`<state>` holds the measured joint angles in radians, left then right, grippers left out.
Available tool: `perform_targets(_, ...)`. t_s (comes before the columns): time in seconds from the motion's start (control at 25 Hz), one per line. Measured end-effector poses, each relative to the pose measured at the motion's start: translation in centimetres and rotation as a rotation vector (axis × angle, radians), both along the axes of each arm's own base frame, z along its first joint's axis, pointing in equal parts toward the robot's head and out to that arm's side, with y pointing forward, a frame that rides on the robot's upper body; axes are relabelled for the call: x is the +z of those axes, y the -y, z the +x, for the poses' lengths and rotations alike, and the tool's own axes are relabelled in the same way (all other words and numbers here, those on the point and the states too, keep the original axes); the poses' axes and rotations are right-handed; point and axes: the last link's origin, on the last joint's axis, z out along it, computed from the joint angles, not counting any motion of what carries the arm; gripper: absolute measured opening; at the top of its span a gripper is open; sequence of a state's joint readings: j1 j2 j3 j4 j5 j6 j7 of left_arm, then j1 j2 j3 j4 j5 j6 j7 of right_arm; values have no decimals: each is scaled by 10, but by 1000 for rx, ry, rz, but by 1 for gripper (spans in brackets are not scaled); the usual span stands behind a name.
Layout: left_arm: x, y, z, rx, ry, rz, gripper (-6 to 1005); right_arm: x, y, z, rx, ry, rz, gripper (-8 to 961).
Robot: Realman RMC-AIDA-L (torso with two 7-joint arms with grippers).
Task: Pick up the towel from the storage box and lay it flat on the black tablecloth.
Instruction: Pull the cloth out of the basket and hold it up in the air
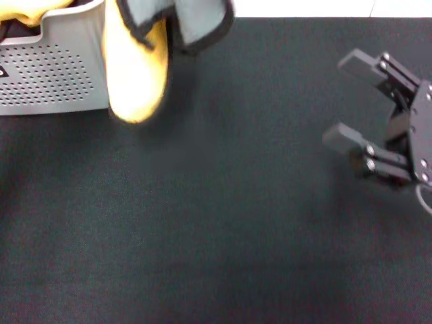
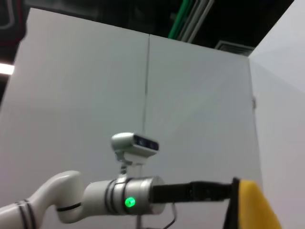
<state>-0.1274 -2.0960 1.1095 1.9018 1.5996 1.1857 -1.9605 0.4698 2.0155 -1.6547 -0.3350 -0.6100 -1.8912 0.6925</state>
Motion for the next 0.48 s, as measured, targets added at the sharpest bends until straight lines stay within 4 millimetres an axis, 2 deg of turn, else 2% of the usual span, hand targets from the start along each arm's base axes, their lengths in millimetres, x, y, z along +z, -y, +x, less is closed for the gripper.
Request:
perform_targets(0.08, -10, -3, -5, 7, -8, -29, 14, 1, -6, -3, -12, -4, 22, 723)
perform_targets(0.28, -17, -5, -8, 11, -13, -51, 16, 0, -26, -14, -28, 16, 44, 720)
perform_targets(0.48, -23, -8, -5, 4, -13, -70, 17, -7, -36, -23, -35, 43, 29, 520)
